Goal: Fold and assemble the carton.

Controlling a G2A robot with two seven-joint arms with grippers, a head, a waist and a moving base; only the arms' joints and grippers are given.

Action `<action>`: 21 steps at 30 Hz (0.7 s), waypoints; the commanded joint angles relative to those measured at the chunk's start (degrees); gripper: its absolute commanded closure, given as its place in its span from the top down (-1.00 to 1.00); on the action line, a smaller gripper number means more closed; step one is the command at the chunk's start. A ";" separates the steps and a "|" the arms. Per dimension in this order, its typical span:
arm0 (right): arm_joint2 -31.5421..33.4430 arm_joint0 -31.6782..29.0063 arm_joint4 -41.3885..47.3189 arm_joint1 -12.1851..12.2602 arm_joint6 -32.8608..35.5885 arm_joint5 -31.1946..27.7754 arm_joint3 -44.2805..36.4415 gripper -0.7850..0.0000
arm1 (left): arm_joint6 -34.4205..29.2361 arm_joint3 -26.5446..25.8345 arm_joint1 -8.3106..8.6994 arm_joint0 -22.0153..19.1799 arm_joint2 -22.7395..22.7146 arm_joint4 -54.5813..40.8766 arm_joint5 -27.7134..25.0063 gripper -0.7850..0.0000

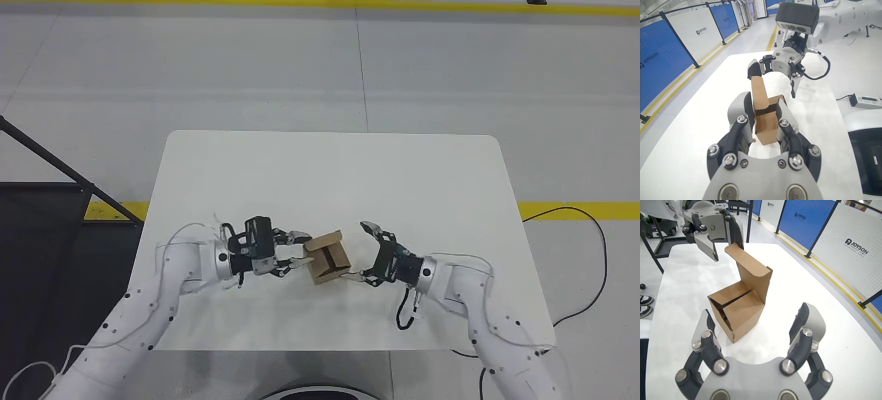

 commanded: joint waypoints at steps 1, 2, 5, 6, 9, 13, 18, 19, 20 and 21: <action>0.62 -0.80 -0.18 0.24 -0.26 -0.08 -0.26 1.00 | 0.72 0.18 0.04 -0.01 0.10 0.54 -0.03 -0.05; 0.88 -1.25 -0.21 0.36 -0.31 -0.22 -0.37 1.00 | 1.01 0.29 0.06 -0.04 0.17 0.72 -0.09 -0.04; 0.92 -2.02 -0.41 0.56 0.74 -0.84 -0.25 1.00 | 1.60 0.61 0.03 -0.20 0.53 0.96 -0.01 -0.04; 0.82 -2.10 -0.28 0.57 1.07 -0.87 0.05 1.00 | 1.78 0.68 0.02 -0.28 0.69 1.02 0.02 -0.04; 0.20 -1.95 0.85 0.43 1.04 -0.75 1.42 1.00 | 2.20 0.82 -0.03 -0.52 1.19 1.32 0.00 -0.06; -1.36 -0.64 1.62 0.03 0.61 -0.17 3.82 1.00 | 2.63 1.03 -0.05 -0.80 1.71 1.82 -0.19 -0.06; -3.19 1.18 2.23 -0.47 -0.52 0.38 6.28 0.94 | 2.97 1.11 -0.05 -1.10 2.20 2.24 -0.35 -0.05; -3.48 1.48 2.30 -0.55 -0.70 0.43 6.71 0.91 | 3.08 1.07 -0.05 -1.15 2.32 2.33 -0.45 -0.05; -3.70 1.76 2.38 -0.63 -0.89 0.56 7.07 0.91 | 3.20 1.05 -0.05 -1.19 2.43 2.43 -0.55 -0.05; -3.93 2.01 2.44 -0.69 -1.05 0.66 7.37 0.89 | 3.37 0.98 -0.04 -1.25 2.54 2.60 -0.60 -0.05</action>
